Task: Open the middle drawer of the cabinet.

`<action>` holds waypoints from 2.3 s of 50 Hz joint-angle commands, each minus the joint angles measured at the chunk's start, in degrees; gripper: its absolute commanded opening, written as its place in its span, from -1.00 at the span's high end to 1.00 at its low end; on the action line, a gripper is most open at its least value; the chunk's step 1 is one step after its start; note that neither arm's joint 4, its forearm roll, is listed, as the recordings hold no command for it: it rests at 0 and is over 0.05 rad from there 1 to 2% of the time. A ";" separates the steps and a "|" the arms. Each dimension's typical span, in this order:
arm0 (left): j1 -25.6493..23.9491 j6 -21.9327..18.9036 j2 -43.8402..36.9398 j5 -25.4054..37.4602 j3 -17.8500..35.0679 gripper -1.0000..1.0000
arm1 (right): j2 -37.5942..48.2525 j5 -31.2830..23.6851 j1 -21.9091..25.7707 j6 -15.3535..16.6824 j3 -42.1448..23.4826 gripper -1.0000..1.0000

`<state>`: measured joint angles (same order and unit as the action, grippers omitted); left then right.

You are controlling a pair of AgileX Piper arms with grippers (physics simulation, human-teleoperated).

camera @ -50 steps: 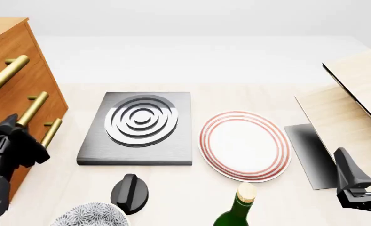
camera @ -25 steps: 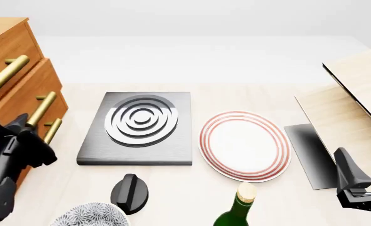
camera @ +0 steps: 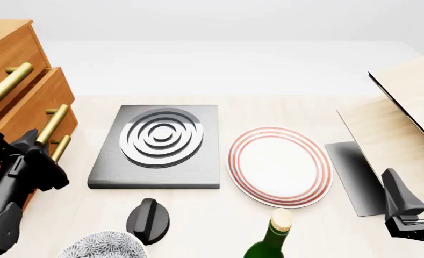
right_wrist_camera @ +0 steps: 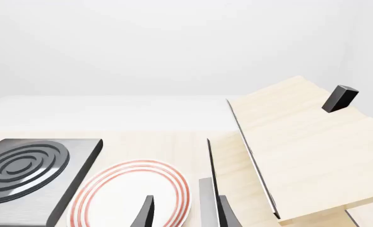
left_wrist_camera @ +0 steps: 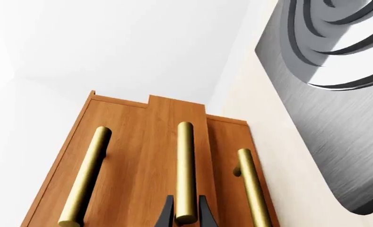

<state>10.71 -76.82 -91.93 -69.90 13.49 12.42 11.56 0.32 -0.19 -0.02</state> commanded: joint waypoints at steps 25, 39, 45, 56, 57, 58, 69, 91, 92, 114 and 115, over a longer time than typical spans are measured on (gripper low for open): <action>-9.19 1.27 -1.07 0.00 0.52 1.00 | -2.98 -2.77 -0.10 -0.04 -0.01 -1.00; -12.42 1.09 -0.58 0.00 0.30 1.00 | -2.97 -2.77 -0.10 -0.03 -0.01 -1.00; -13.22 1.06 -1.21 0.00 0.90 1.00 | -2.99 -2.78 -0.10 -0.03 -0.01 -1.00; -14.07 1.14 -1.60 0.00 1.27 1.00 | -2.98 -2.77 -0.09 -0.04 -0.01 -1.00; -14.19 1.18 -1.70 0.00 1.42 1.00 | -3.00 -2.79 -0.11 -0.03 -0.01 -1.00; -14.27 1.18 -1.72 0.00 1.46 1.00 | -2.99 -2.78 -0.10 -0.03 -0.01 -1.00; -15.82 1.79 -1.98 0.01 2.19 1.00 | -2.97 -2.77 -0.09 -0.03 -0.01 -1.00; -16.84 2.43 -2.93 0.01 2.28 1.00 | -2.97 -2.77 -0.10 -0.05 -0.01 -1.00; -16.83 2.38 -2.98 0.01 2.32 1.00 | -2.96 -2.77 -0.08 -0.04 -0.01 -1.00; -14.91 2.19 -4.50 0.01 2.41 -1.00 | -2.99 -2.78 -0.11 -0.06 -0.01 -1.00; -15.03 2.25 -4.68 0.01 2.46 -1.00 | -2.98 -2.77 -0.11 -0.03 -0.01 -1.00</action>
<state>-3.99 -75.58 -94.15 -69.86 14.71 12.42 11.56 0.32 -0.20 -0.02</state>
